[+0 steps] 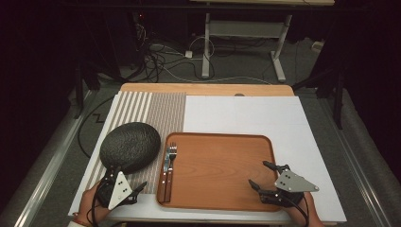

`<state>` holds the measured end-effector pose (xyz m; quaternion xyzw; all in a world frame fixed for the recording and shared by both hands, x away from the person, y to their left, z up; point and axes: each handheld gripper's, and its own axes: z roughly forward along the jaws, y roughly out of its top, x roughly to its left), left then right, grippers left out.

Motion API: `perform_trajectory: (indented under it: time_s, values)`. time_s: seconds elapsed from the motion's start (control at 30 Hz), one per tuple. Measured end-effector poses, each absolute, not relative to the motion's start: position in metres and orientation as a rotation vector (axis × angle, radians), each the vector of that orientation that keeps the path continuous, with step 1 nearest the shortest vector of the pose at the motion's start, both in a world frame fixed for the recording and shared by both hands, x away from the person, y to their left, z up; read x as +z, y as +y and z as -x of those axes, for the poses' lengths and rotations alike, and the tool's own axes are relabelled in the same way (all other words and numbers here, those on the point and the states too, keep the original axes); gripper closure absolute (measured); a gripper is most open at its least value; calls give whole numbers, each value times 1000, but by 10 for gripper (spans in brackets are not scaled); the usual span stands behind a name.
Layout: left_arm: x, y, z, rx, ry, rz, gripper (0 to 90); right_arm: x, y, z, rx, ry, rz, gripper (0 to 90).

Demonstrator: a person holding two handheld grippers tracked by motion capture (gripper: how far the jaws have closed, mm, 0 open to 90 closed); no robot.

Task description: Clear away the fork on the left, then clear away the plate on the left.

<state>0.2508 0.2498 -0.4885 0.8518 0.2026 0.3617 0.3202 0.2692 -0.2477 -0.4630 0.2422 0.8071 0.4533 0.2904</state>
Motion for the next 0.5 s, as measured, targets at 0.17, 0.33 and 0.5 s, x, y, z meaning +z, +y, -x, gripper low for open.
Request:
perform_trajectory:
  time_s: [0.17,0.33,0.5]
  values:
    - [-491,254,-248,958,540,-2261,207,-463,-246,-270,1210,2155,-643,248]
    - [-490,261,-244,973,540,-2263,206,-463,-245,-271,1213,2160,-635,248]
    - [-491,269,-245,987,557,-2272,206,-464,-245,-271,1211,2163,-640,248]
